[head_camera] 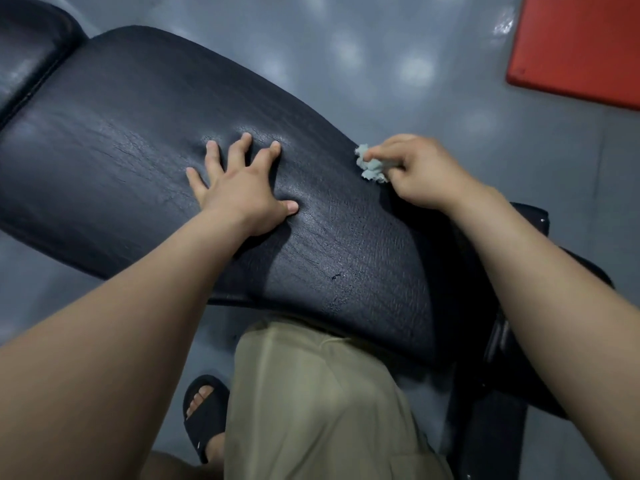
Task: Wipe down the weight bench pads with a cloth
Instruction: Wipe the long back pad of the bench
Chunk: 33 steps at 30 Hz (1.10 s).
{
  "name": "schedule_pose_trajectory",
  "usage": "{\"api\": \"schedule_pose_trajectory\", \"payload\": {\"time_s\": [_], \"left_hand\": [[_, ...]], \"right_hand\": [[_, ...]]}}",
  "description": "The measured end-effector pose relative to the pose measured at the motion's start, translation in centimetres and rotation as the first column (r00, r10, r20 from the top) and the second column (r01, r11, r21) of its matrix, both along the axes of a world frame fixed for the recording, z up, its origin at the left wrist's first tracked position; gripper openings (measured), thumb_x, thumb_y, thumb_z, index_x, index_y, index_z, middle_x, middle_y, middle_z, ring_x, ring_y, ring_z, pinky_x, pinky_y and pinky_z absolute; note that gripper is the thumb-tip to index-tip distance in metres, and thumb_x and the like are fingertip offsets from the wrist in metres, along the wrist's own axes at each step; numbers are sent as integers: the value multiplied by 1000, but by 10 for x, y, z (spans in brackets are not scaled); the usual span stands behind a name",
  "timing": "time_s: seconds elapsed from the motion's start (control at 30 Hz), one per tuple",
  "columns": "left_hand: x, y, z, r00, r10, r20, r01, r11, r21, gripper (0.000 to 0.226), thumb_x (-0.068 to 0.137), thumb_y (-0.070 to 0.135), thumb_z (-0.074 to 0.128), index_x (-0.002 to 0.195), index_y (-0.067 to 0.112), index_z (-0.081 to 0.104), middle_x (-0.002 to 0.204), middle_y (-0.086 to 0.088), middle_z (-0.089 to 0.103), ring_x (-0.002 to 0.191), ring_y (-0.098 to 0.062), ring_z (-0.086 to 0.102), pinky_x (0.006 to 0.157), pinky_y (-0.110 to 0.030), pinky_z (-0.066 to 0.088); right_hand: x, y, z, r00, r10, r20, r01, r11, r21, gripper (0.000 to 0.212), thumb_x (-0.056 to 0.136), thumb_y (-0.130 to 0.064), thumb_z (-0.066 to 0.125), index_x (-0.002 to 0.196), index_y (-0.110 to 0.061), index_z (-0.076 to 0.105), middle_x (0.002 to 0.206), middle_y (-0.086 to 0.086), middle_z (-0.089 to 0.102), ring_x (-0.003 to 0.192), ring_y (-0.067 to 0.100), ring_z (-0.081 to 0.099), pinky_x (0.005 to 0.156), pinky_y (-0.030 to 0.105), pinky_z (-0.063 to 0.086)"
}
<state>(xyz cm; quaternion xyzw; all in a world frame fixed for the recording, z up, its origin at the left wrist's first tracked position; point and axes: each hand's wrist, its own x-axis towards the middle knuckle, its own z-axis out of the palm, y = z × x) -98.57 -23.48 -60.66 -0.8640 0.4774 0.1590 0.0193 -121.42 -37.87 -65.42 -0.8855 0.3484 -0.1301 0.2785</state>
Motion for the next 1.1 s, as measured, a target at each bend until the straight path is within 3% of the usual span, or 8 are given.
{"api": "schedule_pose_trajectory", "payload": {"time_s": [0.13,0.33,0.53,0.67,0.77,0.93,1.1], "left_hand": [[-1,0,-2,1000,0,-1,0,1000,-7,95,79,66,72,154,55,16,168,13,-6,154,-33,-17,120,-65,-8],[-3,1,-4,1000,1,14,-1,1000,-14,92,82,63,70,155,53,15,169,14,-8,154,-33,-19,119,-65,-10],[-3,8,-5,999,-19,43,20,999,-27,91,84,67,64,156,54,10,169,13,-8,154,-32,-19,120,-63,-10],[-2,11,-7,998,-29,61,31,999,-34,89,86,68,61,156,54,8,169,13,-8,154,-31,-19,121,-62,-10],[-3,12,-8,998,-37,58,39,999,-37,88,87,68,60,157,53,8,169,13,-8,154,-31,-19,121,-61,-11],[-2,19,-14,991,-67,118,73,996,-49,81,91,71,48,157,52,5,170,11,-8,155,-31,-17,122,-60,-10],[-5,27,-23,980,-96,174,113,990,-89,72,96,70,32,158,49,4,170,7,-8,155,-31,-16,122,-59,-10]], "right_hand": [[48,-2,4,1000,23,13,-22,996,-91,51,87,-4,47,131,-19,67,113,13,69,111,32,62,95,31,47],[28,14,-5,995,-35,96,44,994,-96,45,86,3,53,123,-14,72,125,9,69,119,26,61,104,16,37],[-55,39,-9,989,-145,18,146,979,-143,44,83,6,56,118,-13,74,124,9,70,113,29,65,101,31,47],[-49,48,-5,986,-167,-20,160,965,-207,40,82,-2,51,113,-8,74,120,14,71,106,38,67,94,49,54],[-12,54,-3,991,-132,40,137,966,-219,41,84,-11,48,115,-8,74,124,15,70,109,40,66,99,48,51],[-3,58,-9,993,-121,4,120,982,-144,50,88,3,55,134,-14,65,145,10,57,126,39,56,111,44,41],[-67,62,-17,946,-319,-51,307,937,-164,54,84,-1,47,132,-15,66,140,15,60,122,42,58,109,48,43]]}}
